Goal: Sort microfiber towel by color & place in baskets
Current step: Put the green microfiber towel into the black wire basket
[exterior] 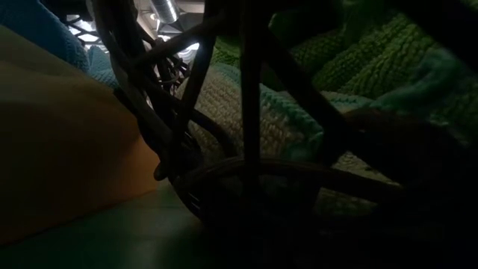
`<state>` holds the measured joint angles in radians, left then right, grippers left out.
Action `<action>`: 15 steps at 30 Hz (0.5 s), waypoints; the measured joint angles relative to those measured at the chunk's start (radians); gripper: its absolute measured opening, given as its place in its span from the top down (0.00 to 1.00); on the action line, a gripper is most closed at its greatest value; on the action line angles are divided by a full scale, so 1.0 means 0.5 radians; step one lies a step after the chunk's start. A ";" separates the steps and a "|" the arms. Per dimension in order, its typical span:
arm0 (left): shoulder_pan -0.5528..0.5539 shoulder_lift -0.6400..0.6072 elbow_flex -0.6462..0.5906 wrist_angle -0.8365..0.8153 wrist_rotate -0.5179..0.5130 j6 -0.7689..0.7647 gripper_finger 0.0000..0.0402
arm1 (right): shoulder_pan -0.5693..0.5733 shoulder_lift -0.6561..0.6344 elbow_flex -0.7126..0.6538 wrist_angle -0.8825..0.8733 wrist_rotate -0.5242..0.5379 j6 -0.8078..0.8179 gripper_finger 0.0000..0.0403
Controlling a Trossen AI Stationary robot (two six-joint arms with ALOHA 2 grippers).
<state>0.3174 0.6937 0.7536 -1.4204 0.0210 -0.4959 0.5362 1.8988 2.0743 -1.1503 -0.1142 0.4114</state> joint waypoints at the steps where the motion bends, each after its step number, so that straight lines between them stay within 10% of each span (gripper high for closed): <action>1: 0.000 0.000 0.000 -0.001 -0.001 0.000 0.73 | 0.000 0.000 0.004 0.001 0.001 -0.001 0.43; 15: -0.175 0.250 0.000 0.001 0.045 0.015 0.73 | -0.001 0.000 0.004 -0.007 0.004 -0.055 0.43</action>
<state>0.2301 0.8187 0.7536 -1.4199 0.0433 -0.4885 0.5358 1.8988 2.0762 -1.1538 -0.1123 0.3837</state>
